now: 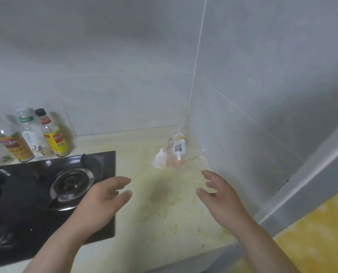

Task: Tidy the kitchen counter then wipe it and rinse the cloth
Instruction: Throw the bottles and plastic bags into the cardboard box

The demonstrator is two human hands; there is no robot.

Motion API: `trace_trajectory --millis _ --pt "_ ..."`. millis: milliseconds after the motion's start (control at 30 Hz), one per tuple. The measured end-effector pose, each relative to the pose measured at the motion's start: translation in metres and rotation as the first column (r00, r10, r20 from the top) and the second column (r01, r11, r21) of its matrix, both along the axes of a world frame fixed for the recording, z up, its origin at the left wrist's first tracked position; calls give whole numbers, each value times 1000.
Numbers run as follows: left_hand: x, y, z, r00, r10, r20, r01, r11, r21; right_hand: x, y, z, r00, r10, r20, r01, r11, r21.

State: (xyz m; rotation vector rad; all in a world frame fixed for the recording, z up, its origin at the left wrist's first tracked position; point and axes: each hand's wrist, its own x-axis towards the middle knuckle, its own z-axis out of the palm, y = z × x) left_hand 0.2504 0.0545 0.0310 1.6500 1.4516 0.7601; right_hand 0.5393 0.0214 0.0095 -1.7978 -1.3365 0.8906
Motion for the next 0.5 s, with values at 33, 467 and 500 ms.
trace_trajectory --millis 33,467,500 --pt "6 11 -4 1000 13 28 -13 1000 -19 4 13 -3 1000 4 7 -4 1000 -12" --pt "61 206 -83 985 95 145 -69 983 -173 28 209 -58 993 -56 100 70 987 -146" --pt "65 219 -89 985 96 142 -72 983 -171 27 225 -63 992 -59 110 75 985 -152"
